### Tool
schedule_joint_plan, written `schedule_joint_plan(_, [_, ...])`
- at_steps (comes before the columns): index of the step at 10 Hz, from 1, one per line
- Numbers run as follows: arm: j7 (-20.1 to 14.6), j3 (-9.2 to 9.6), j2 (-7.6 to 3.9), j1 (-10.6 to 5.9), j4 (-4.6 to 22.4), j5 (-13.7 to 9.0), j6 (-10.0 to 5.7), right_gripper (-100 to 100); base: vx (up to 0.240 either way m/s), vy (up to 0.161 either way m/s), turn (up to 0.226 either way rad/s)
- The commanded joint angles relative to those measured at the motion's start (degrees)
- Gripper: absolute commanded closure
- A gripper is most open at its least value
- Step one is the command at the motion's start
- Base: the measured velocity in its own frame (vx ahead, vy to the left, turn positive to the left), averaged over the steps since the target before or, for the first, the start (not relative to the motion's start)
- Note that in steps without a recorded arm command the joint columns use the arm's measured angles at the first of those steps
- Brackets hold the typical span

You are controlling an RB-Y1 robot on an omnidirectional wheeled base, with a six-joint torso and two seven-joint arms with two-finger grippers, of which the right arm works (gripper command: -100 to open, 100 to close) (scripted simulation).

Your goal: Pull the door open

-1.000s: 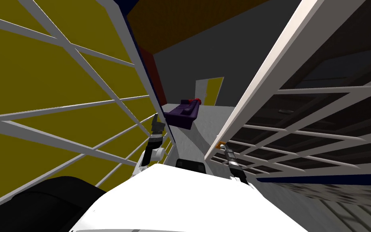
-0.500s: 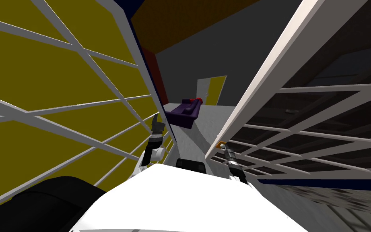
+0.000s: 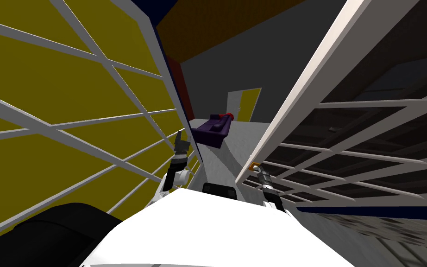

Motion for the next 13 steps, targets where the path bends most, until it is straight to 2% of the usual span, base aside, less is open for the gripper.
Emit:
schedule_joint_plan(1, [-2.5,0.5,0.4,0.0,-0.25,-0.79,0.32,-100,-0.049,-0.01,0.04])
schedule_joint_plan(4, [-7.3,1.22,0.9,-0.1,-0.82,-2.94,0.87,-100,-0.075,0.01,0.064])
schedule_joint_plan(5, [-7.79,1.22,0.9,-0.1,-0.82,-2.94,0.87,-100,-0.049,-0.003,0.021])
schedule_joint_plan(7, [-11.43,1.82,1.32,-0.18,-1.3,-4.75,1.34,-100,-0.051,-0.005,0.049])
schedule_joint_plan(8, [-12.03,1.82,1.32,-0.18,-1.3,-4.75,1.34,-100,-0.048,0.0,0.023])
schedule_joint_plan(10, [-15.78,2.5,1.79,-0.28,-1.85,-6.81,1.87,-100,-0.066,-0.013,0.054])
schedule_joint_plan(11, [-16.61,2.5,1.79,-0.28,-1.85,-6.81,1.87,-100,-0.062,-0.01,0.026])
schedule_joint_plan(12, [-18.7,2.86,2.04,-0.33,-2.14,-7.91,2.15,-100,-0.055,-0.01,0.041])
schedule_joint_plan(13, [-18.95,2.86,2.04,-0.33,-2.14,-7.91,2.15,-100,-0.041,-0.01,0.023])
